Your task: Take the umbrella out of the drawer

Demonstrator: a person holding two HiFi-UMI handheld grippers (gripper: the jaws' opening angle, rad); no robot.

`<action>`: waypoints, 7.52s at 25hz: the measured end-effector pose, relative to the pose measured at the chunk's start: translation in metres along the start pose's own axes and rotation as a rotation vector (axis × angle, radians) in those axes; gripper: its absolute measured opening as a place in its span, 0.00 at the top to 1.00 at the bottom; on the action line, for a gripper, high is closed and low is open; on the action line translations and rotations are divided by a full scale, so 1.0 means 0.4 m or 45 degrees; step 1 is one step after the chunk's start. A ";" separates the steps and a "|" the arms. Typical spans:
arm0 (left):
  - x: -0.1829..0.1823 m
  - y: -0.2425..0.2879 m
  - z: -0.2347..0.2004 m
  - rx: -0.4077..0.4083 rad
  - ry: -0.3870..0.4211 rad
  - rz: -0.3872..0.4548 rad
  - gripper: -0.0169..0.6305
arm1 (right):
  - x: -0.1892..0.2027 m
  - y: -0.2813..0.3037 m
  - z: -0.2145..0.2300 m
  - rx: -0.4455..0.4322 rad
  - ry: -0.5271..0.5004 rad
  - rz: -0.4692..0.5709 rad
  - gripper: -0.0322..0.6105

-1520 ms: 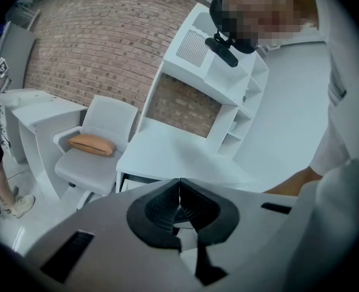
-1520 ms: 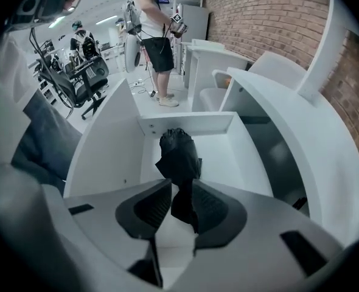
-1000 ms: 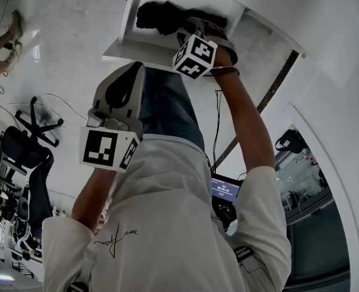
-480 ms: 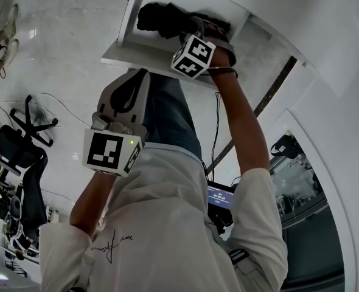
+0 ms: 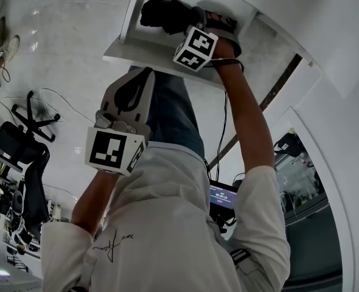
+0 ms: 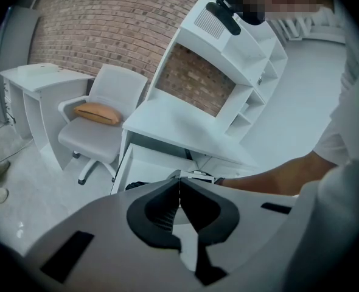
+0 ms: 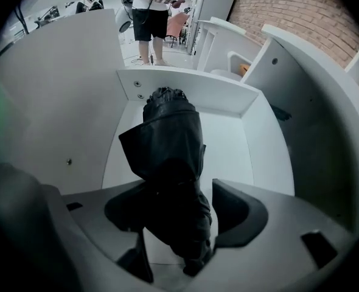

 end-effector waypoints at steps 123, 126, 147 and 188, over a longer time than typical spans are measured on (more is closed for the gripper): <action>-0.008 -0.030 -0.002 -0.019 -0.047 0.077 0.95 | -0.007 -0.062 -0.024 -0.248 0.084 -0.041 0.58; -0.009 -0.035 0.002 -0.020 -0.044 0.082 0.95 | -0.009 -0.077 -0.023 -0.241 0.088 -0.033 0.58; -0.014 -0.055 0.027 -0.018 -0.031 0.099 0.95 | -0.011 -0.144 -0.020 -0.200 0.081 -0.005 0.58; -0.103 -0.109 0.004 -0.012 0.008 0.198 0.95 | -0.040 -0.258 0.012 -0.171 0.101 0.012 0.58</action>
Point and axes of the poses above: the fingertips, and each gripper's own axes: y forward along the fingers, z to its right, x out of its underside, the point moved 7 cm from there along -y, backward along the fingers, and after that the axes turned 3 degrees about -z, right-handed, at the moved point
